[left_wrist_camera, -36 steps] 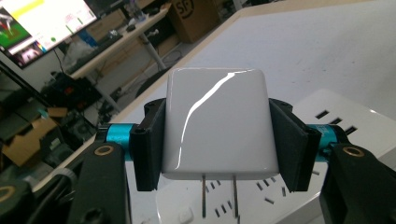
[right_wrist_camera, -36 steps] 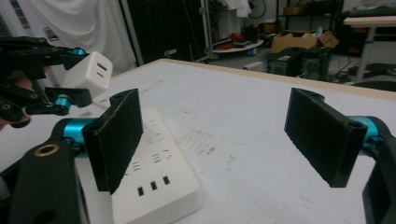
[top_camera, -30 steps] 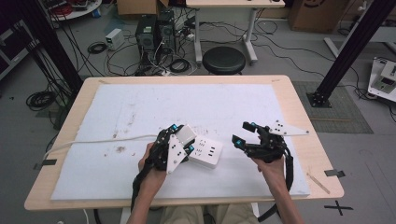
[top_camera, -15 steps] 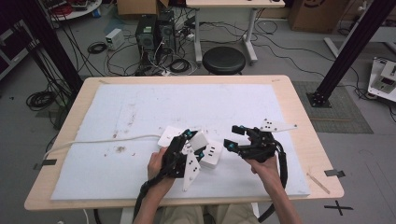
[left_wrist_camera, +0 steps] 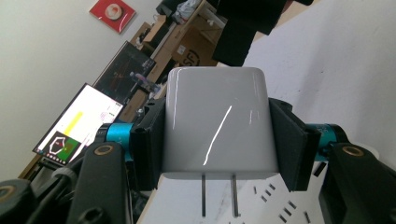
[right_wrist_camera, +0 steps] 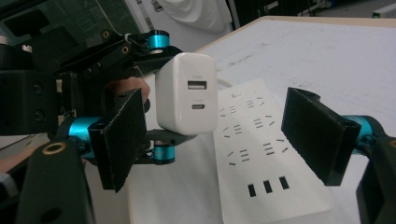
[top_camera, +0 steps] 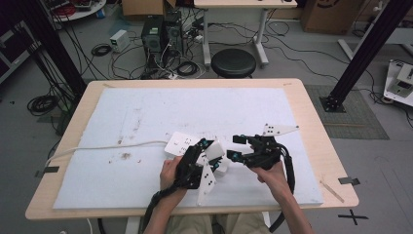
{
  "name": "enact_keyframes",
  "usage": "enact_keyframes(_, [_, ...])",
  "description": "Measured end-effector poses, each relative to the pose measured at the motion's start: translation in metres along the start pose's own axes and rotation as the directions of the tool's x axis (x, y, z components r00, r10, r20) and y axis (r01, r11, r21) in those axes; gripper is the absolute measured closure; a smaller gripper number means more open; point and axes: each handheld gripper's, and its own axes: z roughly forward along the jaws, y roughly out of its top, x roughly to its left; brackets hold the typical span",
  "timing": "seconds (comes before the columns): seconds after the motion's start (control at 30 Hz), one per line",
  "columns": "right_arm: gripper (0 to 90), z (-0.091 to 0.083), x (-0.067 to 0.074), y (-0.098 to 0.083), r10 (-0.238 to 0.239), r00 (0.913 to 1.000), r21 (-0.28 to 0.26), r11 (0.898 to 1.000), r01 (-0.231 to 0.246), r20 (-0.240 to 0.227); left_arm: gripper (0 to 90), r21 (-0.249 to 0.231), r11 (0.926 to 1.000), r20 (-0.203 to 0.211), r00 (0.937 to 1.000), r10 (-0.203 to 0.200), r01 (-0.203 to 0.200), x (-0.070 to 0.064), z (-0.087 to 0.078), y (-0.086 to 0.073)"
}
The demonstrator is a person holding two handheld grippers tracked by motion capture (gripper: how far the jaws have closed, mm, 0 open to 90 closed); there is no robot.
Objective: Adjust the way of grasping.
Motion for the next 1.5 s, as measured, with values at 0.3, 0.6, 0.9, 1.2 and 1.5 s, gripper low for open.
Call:
enact_keyframes(0.3, [24.9, 0.005, 0.002, 0.001, -0.037, 0.9982, -0.001, 0.999, 0.037, -0.047, 42.6, -0.064, 0.9968, -0.004, 0.9988, 0.048, -0.048, -0.005, -0.001, 0.003])
enact_keyframes(0.6, [25.1, 0.007, 0.006, 0.000, -0.075, 0.9959, 0.000, 0.997, 0.075, -0.052, 42.6, -0.128, 0.9831, -0.045, 0.9910, 0.126, -0.131, -0.010, -0.004, 0.003])
enact_keyframes(0.9, [36.4, 0.010, 0.006, -0.002, -0.095, 0.9901, 0.009, 0.995, 0.096, -0.103, 42.5, -0.141, 0.9769, -0.037, 0.9869, 0.157, -0.161, -0.014, -0.003, 0.006])
enact_keyframes(1.2, [41.7, 0.011, 0.004, -0.003, -0.089, 0.9833, 0.005, 0.996, 0.091, -0.159, 42.5, -0.162, 0.9735, -0.024, 0.9869, 0.159, -0.161, -0.014, -0.004, 0.007])
enact_keyframes(1.5, [51.3, 0.011, 0.003, -0.003, -0.098, 0.9754, -0.012, 0.995, 0.097, -0.198, 42.5, -0.173, 0.9731, -0.025, 0.9884, 0.150, -0.152, -0.014, -0.003, 0.008])
